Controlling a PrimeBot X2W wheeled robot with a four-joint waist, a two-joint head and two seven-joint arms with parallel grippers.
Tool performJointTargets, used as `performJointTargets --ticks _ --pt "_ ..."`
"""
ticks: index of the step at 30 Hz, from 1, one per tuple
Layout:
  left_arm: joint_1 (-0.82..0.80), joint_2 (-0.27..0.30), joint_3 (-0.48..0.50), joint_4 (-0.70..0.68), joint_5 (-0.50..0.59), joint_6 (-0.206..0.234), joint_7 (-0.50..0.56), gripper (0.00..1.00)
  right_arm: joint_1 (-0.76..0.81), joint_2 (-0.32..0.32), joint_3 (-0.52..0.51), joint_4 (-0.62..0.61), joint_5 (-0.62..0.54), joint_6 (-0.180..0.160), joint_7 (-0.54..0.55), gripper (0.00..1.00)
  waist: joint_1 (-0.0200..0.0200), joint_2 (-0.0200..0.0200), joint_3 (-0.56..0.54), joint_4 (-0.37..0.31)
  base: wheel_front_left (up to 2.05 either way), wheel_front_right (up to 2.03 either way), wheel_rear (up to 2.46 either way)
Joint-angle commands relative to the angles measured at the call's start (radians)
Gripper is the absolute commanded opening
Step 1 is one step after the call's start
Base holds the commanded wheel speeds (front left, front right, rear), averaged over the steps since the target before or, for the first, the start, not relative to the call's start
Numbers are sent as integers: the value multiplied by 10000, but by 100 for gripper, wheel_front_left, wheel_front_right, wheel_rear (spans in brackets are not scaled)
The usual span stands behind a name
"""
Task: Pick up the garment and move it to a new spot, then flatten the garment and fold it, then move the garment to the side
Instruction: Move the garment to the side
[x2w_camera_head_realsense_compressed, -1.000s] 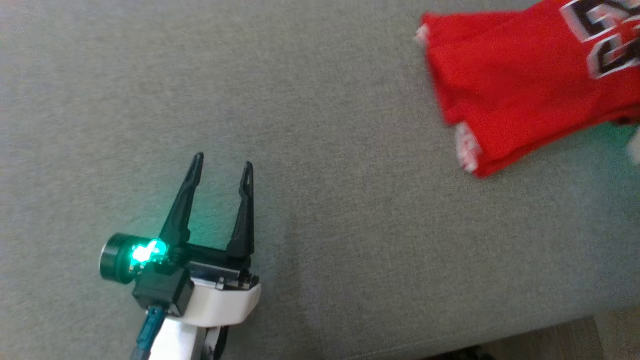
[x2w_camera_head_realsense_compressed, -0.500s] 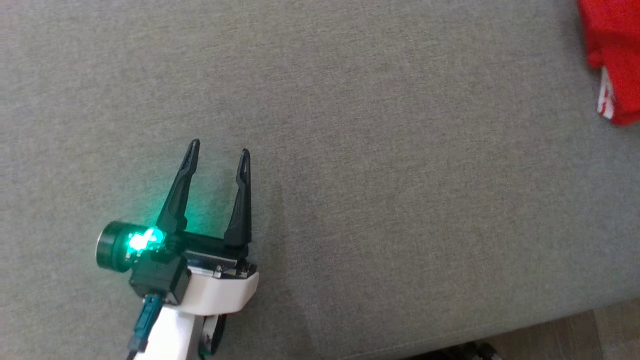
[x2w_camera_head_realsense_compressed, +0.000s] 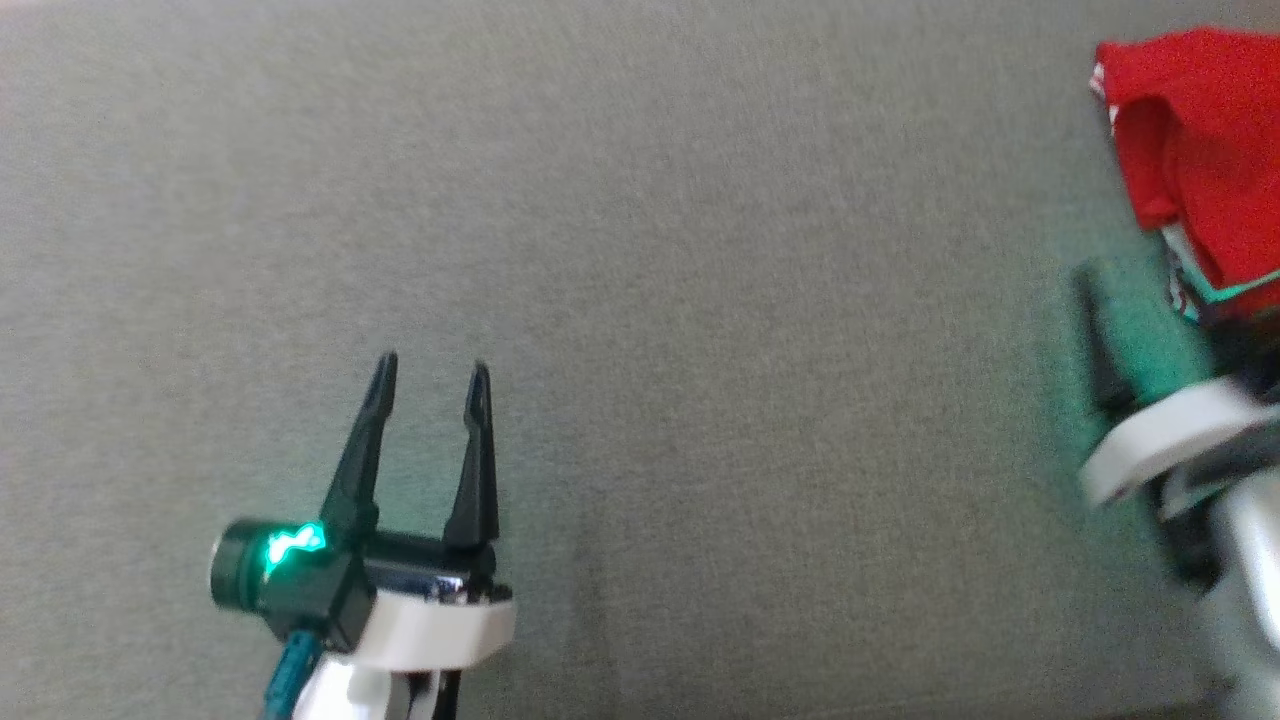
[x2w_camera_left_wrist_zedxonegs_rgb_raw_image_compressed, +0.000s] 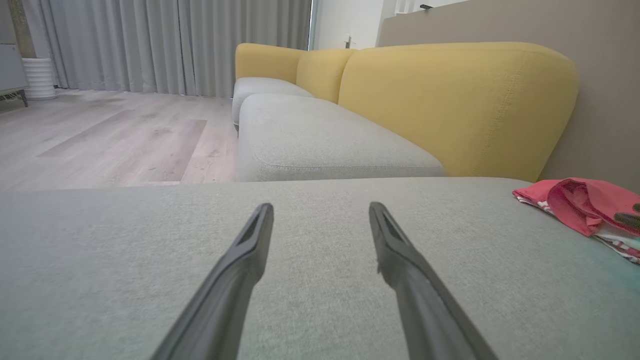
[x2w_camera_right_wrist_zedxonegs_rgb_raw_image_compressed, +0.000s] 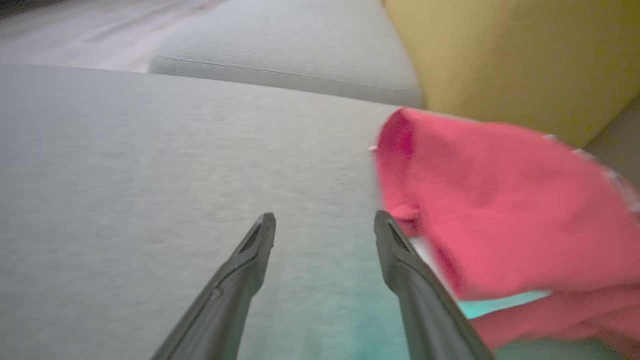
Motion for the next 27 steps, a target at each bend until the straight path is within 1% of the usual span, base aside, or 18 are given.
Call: performJointTargets --ticks 1,5,8,10,11,13,15,16,19,22,27 --pt "295 -18 236 -72 -186 128 -49 100 501 438 753 188 201 63 -670 100 2 0 -1111 586 0 0 0" --pt "680 -18 388 255 -327 275 -49 100 1010 1552 1484 1033 109 63 -1721 100 2 0 -1819 883 0 0 0" --pt "957 -18 557 413 -483 352 -49 100 1413 2311 1784 1469 -6 63 -2057 100 2 0 -2269 1035 0 0 0" --pt "1159 -18 661 463 -541 383 -49 100 1673 2648 1838 1418 -33 63 -2129 100 2 0 -2551 1091 0 0 0" --pt "1265 -18 704 477 -541 385 -49 100 1807 2761 1777 1133 -60 63 -2136 100 2 0 -2683 1113 0 0 0" --pt "1470 -18 773 453 -512 397 -49 100 2171 2899 1524 332 -323 63 -2141 100 2 0 -2939 1145 0 0 0" --pt "1699 -18 838 356 -490 464 -49 100 2637 2985 1286 -521 -821 63 -2143 100 2 0 -3202 1169 0 0 0" --pt "1699 -18 838 356 -490 464 -49 100 2637 2985 1286 -521 -821 63 -2143 100 2 0 -3202 1169 0 0 0" --pt "2054 -18 896 111 -441 567 -49 100 3420 3148 874 -1474 -932 63 -2144 100 2 0 -3500 1198 0 0 0" --pt "2344 -18 972 -151 -402 692 -49 100 3958 3204 825 -1975 -1069 63 -2145 100 2 0 -3681 1201 0 0 0" --pt "2648 -18 1049 -411 -311 736 -49 100 4476 3239 703 -2379 -1215 63 -2146 100 2 0 -3868 1217 0 0 0"
